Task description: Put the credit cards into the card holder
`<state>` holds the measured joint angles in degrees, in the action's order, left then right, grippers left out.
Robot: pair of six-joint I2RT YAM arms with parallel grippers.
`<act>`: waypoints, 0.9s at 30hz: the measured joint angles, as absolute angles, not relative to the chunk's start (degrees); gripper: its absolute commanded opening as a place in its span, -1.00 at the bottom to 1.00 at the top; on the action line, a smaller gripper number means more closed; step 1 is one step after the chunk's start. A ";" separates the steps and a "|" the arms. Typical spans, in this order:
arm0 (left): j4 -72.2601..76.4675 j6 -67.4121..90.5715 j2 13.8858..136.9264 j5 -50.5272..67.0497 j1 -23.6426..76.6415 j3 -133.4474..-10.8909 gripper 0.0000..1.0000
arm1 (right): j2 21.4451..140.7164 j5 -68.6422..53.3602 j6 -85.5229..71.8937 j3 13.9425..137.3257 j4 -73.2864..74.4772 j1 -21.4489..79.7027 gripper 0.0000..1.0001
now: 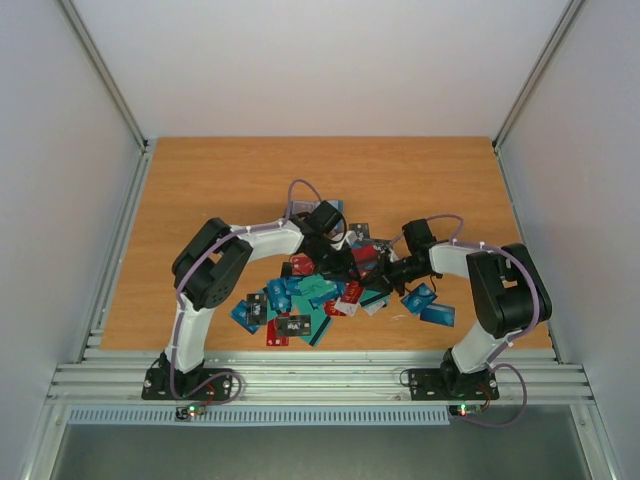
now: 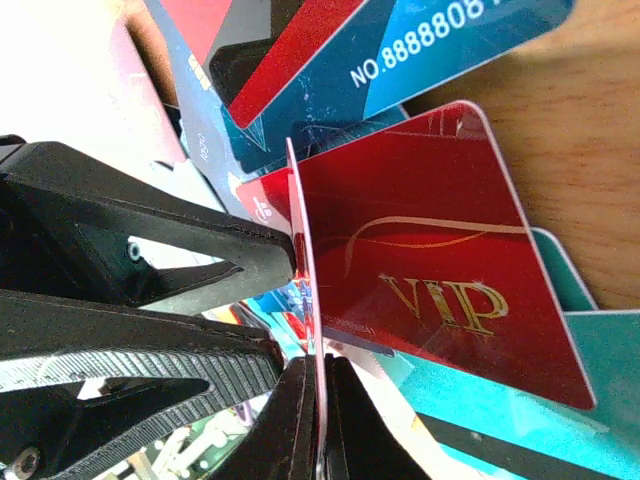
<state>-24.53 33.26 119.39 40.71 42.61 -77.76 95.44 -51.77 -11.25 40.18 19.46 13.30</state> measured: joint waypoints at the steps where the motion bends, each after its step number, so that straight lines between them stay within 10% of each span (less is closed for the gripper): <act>1: -24.53 33.36 119.39 40.80 42.57 -77.76 -0.34 | 95.44 -52.12 -11.31 40.40 19.40 13.32 -0.98; 13: -25.74 34.26 106.48 38.06 37.93 -73.06 0.35 | 90.15 -50.78 -11.73 45.47 24.71 13.56 -0.98; 27: -25.23 31.42 83.81 46.15 30.09 -68.99 0.26 | 77.03 -55.18 -16.93 57.36 21.91 13.56 -0.97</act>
